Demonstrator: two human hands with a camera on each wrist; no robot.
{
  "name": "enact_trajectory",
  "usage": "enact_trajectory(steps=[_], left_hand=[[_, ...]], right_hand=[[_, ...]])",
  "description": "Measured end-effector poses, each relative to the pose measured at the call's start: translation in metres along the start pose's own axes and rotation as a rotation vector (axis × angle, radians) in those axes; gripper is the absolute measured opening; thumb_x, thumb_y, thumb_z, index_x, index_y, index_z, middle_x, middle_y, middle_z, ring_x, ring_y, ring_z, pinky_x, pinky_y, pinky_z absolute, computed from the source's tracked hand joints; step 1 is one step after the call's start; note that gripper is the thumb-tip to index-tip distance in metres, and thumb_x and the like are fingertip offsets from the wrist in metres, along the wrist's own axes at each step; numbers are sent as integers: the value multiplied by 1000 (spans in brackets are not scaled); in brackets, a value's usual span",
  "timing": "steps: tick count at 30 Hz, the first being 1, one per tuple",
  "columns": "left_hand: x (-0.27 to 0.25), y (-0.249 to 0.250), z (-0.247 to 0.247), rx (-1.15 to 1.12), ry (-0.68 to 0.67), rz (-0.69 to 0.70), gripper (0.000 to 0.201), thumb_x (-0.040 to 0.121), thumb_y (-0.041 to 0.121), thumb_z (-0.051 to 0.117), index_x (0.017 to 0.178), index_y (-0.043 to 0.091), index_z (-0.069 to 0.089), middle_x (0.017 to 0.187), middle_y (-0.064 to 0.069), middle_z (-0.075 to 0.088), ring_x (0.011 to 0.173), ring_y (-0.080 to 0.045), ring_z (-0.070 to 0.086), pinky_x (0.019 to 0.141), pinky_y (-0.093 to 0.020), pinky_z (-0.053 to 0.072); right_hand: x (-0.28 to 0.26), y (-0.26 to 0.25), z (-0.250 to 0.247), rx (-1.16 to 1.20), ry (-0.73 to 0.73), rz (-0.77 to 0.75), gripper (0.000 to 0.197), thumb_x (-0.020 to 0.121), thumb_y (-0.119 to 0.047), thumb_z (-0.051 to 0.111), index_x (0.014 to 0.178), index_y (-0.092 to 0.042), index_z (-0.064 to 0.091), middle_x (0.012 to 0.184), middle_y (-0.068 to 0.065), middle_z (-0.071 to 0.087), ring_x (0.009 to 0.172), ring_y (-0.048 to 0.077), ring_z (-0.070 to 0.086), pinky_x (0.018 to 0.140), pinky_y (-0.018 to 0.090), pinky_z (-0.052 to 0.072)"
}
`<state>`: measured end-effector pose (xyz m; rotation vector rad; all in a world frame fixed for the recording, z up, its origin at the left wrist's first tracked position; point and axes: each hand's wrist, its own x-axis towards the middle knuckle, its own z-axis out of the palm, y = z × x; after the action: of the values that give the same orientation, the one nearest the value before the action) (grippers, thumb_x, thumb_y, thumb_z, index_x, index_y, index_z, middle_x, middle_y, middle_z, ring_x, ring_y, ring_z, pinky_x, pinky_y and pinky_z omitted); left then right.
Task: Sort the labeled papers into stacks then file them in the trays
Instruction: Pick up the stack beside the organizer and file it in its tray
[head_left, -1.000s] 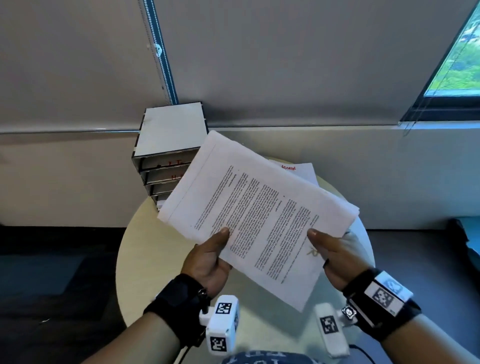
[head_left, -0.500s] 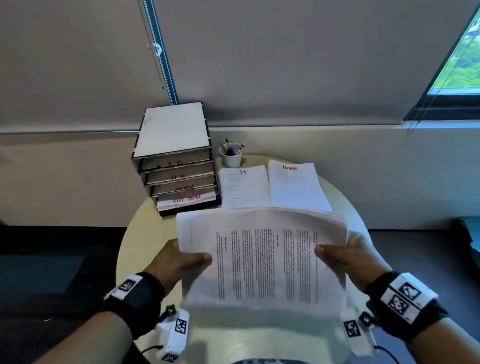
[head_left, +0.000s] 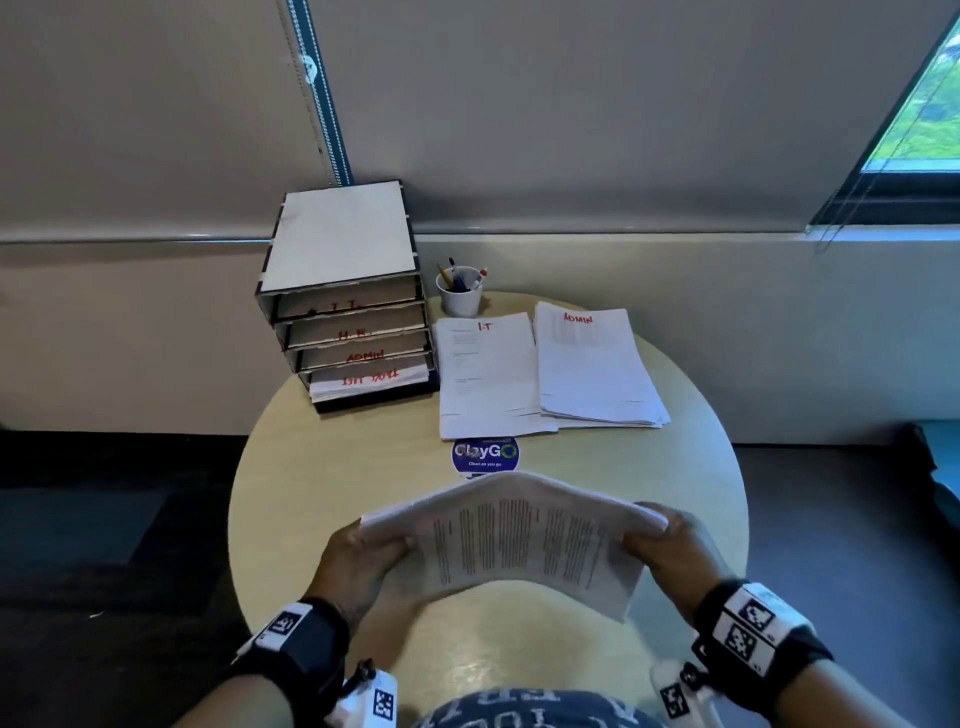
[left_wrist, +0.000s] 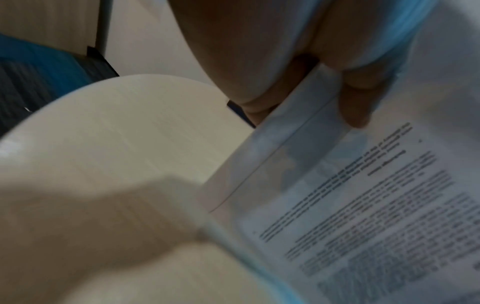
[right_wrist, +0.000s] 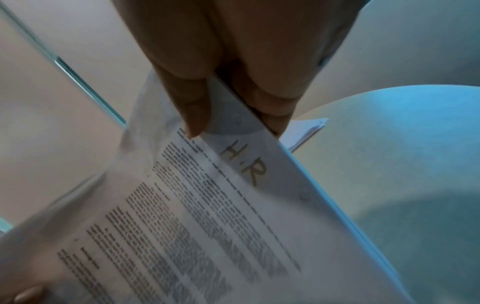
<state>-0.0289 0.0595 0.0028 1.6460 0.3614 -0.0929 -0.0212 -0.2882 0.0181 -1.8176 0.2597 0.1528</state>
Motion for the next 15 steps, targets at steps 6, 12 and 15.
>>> enact_trajectory(steps=[6, 12, 15], left_hand=[[9, 10, -10, 207, -91, 141, 18, 72, 12, 69, 85, 23, 76, 77, 6, 73, 76, -13, 63, 67, -24, 49], [-7, 95, 20, 582, -336, 828, 22, 94, 37, 52, 92, 24, 69, 84, 11, 65, 80, -7, 61, 71, -26, 47], [-7, 145, 37, 665, -274, 1046, 26, 93, 33, 51, 88, 15, 70, 84, 3, 67, 79, -15, 59, 69, -32, 45]], right_hand=[[12, -6, -22, -394, -37, -33, 30, 72, 3, 69, 72, -27, 72, 66, -2, 69, 67, 16, 61, 62, 29, 49], [13, -64, 7, -922, -209, -355, 8, 71, -28, 56, 78, -30, 59, 75, -8, 65, 73, 16, 60, 67, 29, 49], [21, -83, 27, -684, -246, -347, 1, 69, -31, 59, 70, -31, 59, 69, -2, 66, 72, 19, 64, 70, 39, 55]])
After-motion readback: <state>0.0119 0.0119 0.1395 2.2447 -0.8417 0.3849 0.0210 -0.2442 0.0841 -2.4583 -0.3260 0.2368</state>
